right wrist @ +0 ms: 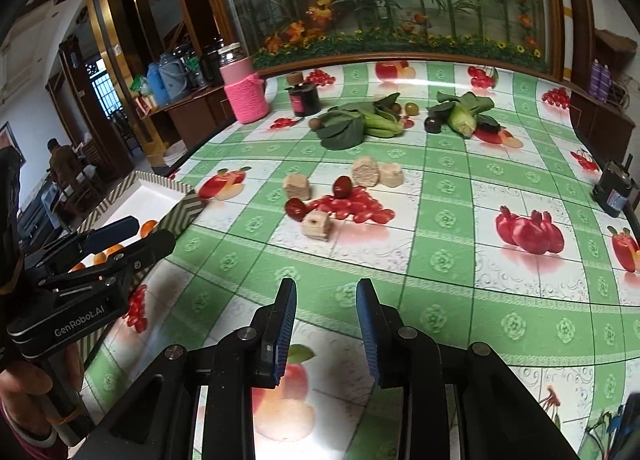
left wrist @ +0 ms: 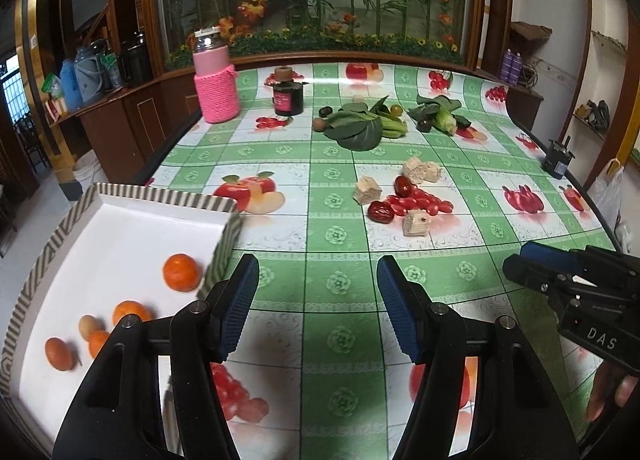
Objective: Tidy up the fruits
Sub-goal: 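Move both tools back from the tray toward the table fruit, then grasp a red date with the left tool while the right tool grasps a tan cylinder cake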
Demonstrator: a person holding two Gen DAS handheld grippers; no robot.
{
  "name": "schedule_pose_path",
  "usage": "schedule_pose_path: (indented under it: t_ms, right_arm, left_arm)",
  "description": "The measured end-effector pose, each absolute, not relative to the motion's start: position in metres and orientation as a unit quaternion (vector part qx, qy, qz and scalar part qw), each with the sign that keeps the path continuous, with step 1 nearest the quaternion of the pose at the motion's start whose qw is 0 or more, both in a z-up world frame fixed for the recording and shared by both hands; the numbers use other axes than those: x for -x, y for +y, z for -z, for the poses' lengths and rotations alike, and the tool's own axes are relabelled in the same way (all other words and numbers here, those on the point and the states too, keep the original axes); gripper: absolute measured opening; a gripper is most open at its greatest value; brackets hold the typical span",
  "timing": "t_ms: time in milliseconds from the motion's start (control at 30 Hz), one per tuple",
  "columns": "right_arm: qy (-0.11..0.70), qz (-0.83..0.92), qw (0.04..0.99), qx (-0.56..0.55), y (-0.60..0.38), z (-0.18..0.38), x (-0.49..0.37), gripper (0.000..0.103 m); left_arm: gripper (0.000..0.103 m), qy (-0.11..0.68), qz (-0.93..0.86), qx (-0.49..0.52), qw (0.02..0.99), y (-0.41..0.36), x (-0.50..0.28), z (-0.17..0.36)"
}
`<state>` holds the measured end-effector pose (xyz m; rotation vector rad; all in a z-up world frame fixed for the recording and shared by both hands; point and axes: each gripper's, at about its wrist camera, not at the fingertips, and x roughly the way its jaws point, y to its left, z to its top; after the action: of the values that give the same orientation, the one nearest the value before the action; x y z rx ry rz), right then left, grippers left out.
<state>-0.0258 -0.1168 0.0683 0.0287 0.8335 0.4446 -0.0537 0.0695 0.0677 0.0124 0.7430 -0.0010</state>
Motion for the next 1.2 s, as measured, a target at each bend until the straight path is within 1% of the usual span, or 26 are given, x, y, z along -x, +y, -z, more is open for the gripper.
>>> schedule_pose_path:
  t_ms: [367, 1033, 1067, 1100, 1200]
  right_arm:
    - [0.417, -0.216, 0.883, -0.015, -0.117, -0.056, 0.008, 0.031]
    - [0.462, -0.247, 0.852, -0.002, -0.064, -0.026, -0.069, 0.032]
    - [0.464, -0.251, 0.849, -0.009, -0.065, -0.023, -0.070, 0.030]
    - [0.459, -0.253, 0.852, -0.011, -0.067, -0.023, -0.069, 0.025]
    - [0.456, -0.255, 0.853, -0.011, -0.073, -0.026, -0.065, 0.022]
  left_arm:
    - [0.062, 0.392, 0.032, 0.022, 0.919, 0.063, 0.035, -0.053]
    - [0.062, 0.406, 0.011, 0.040, 0.913, 0.080, 0.023, -0.040]
    - [0.062, 0.407, 0.011, 0.040, 0.913, 0.079, 0.022, -0.040]
    - [0.062, 0.407, 0.012, 0.041, 0.913, 0.078, 0.020, -0.041]
    - [0.062, 0.407, 0.015, 0.041, 0.912, 0.074, 0.015, -0.041]
